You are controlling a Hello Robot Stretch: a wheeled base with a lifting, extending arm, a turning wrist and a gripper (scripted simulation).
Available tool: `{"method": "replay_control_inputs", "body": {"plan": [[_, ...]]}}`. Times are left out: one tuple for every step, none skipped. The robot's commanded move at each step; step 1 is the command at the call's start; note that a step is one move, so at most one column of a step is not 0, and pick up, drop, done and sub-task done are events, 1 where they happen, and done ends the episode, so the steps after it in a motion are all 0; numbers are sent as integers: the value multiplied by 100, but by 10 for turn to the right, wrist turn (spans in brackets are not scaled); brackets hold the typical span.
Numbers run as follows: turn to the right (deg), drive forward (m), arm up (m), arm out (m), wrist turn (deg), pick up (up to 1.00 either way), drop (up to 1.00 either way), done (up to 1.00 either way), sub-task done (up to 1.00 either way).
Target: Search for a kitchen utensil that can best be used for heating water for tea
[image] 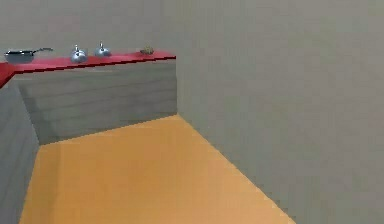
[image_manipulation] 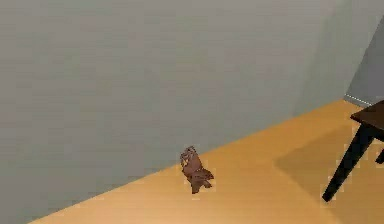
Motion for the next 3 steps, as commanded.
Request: {"method": "replay_control_inputs", "body": {"plan": [[-240,0,0,0,0,0,0,0,0],[0,10,0,0,0,0,0,0,0],[90,0,0,0,0,0,0,0,0]]}}
